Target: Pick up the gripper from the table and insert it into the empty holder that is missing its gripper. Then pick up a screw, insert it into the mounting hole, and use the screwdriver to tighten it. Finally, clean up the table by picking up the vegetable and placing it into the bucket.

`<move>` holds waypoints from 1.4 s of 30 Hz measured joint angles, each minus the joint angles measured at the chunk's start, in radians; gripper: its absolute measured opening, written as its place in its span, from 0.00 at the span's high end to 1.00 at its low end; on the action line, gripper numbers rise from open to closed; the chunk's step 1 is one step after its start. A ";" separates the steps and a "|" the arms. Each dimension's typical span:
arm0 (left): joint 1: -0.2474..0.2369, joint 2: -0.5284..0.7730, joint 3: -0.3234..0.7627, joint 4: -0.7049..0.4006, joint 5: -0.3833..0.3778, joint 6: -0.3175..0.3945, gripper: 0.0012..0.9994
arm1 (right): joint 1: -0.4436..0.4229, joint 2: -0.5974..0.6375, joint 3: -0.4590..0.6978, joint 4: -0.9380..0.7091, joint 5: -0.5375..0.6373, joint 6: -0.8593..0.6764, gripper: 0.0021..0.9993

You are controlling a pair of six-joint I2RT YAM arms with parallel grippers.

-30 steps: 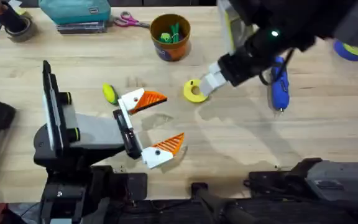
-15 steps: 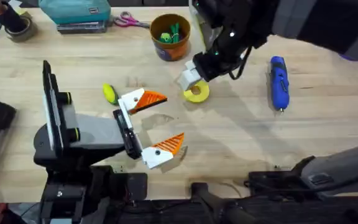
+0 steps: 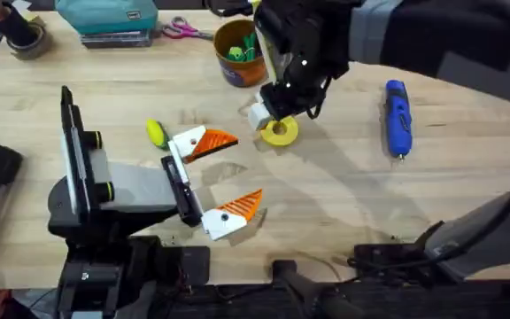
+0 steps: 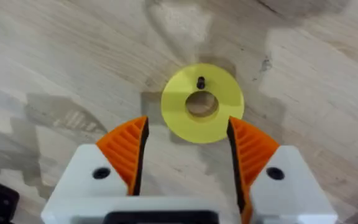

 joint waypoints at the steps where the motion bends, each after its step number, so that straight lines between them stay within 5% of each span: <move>1: 0.000 0.000 0.000 0.000 0.000 0.000 0.01 | 0.000 0.007 0.000 0.005 0.000 0.001 0.27; 42: 0.000 0.000 0.000 0.000 0.000 0.000 0.01 | 0.000 0.116 0.000 0.120 0.057 0.007 0.64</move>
